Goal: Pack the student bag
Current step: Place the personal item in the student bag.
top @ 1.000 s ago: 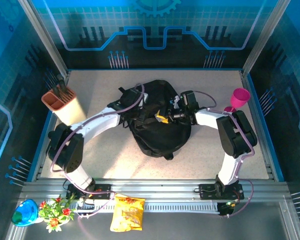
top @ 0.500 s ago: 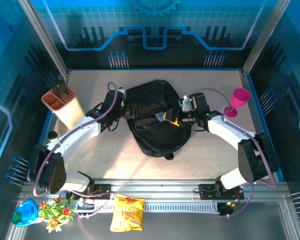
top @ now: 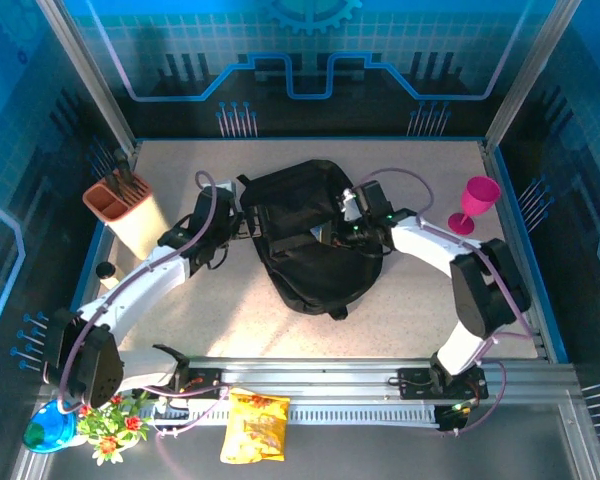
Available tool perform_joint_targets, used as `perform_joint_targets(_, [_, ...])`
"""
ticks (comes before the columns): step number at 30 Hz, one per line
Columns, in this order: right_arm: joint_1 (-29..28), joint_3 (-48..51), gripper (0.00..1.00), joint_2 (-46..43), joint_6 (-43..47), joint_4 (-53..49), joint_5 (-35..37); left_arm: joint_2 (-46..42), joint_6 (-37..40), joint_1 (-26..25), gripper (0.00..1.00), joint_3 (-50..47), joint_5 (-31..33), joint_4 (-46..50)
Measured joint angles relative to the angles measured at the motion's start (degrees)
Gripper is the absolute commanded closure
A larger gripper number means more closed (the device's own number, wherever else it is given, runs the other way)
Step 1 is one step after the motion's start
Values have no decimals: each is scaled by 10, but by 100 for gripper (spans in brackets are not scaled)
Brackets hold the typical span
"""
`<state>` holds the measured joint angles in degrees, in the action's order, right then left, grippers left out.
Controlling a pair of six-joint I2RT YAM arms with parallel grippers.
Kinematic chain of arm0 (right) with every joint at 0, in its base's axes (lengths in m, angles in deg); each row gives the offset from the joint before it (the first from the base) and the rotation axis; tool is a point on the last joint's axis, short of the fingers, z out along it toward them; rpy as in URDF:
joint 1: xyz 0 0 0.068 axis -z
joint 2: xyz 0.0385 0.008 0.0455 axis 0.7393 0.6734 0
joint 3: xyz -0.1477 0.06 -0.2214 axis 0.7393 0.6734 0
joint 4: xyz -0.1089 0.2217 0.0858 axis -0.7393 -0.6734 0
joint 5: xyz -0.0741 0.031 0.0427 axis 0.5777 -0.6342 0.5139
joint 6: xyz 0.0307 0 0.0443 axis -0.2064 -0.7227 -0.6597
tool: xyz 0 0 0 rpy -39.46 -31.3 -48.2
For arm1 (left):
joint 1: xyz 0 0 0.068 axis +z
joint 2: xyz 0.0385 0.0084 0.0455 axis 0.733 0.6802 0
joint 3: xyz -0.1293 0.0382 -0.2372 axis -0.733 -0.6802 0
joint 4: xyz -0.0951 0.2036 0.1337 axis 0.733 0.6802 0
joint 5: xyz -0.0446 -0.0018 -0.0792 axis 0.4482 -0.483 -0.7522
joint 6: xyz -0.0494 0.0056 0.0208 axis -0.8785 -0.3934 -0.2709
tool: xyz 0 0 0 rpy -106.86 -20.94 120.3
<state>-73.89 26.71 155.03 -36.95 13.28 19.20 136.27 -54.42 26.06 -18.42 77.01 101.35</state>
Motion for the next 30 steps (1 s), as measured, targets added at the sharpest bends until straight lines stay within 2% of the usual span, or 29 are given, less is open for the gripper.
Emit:
perform_joint_targets(5, [-7, -52, 84, 71, 0, 31, 16, -1, -9, 3, 1, -3, -4, 0])
perform_joint_targets(10, [-11, -55, 81, 85, 0, 52, 23, -1, -21, 4, 1, -5, -7, 0])
perform_joint_targets(14, [-12, -33, 71, 65, 8, 69, 31, -1, -26, 8, 1, -15, -11, 1])
perform_joint_targets(18, [-13, 8, 62, -6, 34, 54, 54, -1, -37, 16, 1, -23, -13, 3])
perform_joint_targets(23, [-15, 11, 49, -79, 87, 21, 90, -6, -54, 34, 1, -27, -17, 3])
perform_joint_targets(26, [-30, -12, 42, -80, 134, -13, 116, -14, -67, 46, 1, -34, -20, 3])
perform_joint_targets(30, [-70, -77, 39, -43, 201, -68, 147, -24, -83, 63, 1, -45, -27, 3])
